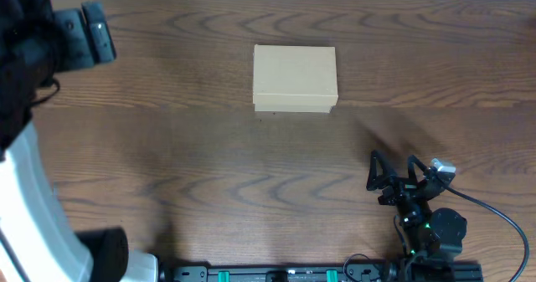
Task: Pack container
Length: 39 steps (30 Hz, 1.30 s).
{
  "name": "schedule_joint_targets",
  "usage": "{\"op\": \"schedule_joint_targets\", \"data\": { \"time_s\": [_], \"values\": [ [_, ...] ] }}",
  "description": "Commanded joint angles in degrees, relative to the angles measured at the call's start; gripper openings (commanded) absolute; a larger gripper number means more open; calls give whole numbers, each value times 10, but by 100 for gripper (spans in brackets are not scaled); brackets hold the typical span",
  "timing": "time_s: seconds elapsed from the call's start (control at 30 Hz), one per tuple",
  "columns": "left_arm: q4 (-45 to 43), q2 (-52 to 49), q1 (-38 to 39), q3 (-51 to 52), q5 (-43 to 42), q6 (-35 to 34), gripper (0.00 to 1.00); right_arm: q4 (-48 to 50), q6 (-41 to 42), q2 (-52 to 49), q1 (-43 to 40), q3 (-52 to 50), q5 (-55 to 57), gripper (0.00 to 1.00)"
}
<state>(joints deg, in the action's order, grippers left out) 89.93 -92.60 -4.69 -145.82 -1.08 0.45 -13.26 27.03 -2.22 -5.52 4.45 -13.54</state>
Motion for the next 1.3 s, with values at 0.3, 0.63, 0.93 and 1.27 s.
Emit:
{"op": "schedule_joint_targets", "data": {
  "time_s": [0.3,0.63,0.93,1.27],
  "values": [
    [-216,372,-1,480,15,13,96,1,8,5,5,-2,-4,99],
    [-728,657,34,949,15,12,96,1,8,5,5,-2,-4,99],
    [-890,828,47,1181,15,12,96,1,8,5,5,-2,-4,99],
    [-901,923,47,1306,15,8,96,1,8,5,5,-2,-4,99]
  ]
}}
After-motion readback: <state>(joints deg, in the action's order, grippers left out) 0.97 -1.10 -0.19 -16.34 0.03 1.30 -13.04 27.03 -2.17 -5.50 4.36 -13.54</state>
